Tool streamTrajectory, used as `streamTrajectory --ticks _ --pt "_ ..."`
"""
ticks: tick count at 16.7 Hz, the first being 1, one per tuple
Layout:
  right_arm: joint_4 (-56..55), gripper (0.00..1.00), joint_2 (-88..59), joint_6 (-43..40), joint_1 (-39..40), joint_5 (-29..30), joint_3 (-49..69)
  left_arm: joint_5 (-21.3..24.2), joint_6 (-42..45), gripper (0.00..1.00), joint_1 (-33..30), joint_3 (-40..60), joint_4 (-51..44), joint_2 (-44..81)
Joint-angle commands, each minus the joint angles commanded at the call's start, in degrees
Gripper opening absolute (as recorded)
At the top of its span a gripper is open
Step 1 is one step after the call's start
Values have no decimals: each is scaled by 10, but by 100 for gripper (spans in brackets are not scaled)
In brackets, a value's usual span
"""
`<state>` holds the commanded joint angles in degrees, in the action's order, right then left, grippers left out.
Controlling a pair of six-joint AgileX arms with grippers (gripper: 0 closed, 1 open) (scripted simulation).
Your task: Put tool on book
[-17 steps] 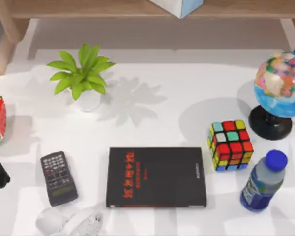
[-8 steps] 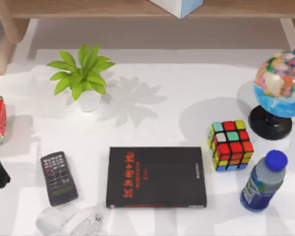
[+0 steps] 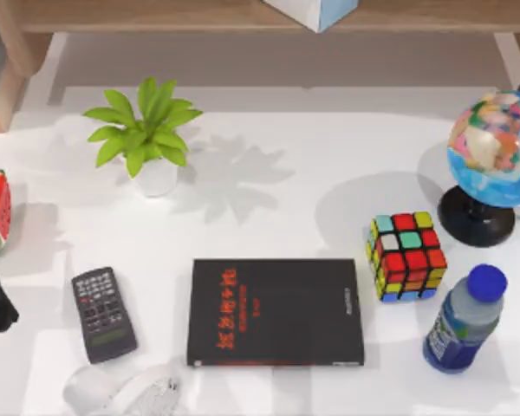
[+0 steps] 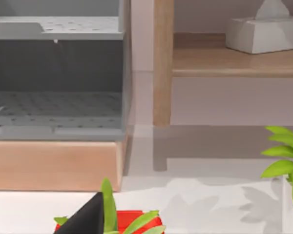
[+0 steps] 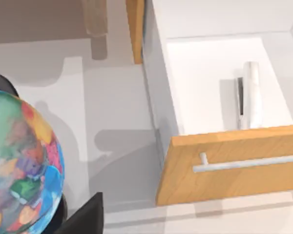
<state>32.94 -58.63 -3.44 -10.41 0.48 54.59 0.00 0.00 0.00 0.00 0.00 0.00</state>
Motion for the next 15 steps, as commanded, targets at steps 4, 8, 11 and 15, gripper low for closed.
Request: streamTrajectory --ticks 4,8,11,15 --pt "133 100 -234 -14 -37 0 223 0 0 100 0 0 0 0" --pt "261 100 -462 -29 -70 0 445 0 0 100 0 0 0 0" --pt "346 100 -617 -38 -90 -1 600 0 0 100 0 0 0 0" --pt "434 100 -783 -48 -107 -3 774 0 0 100 0 0 0 0"
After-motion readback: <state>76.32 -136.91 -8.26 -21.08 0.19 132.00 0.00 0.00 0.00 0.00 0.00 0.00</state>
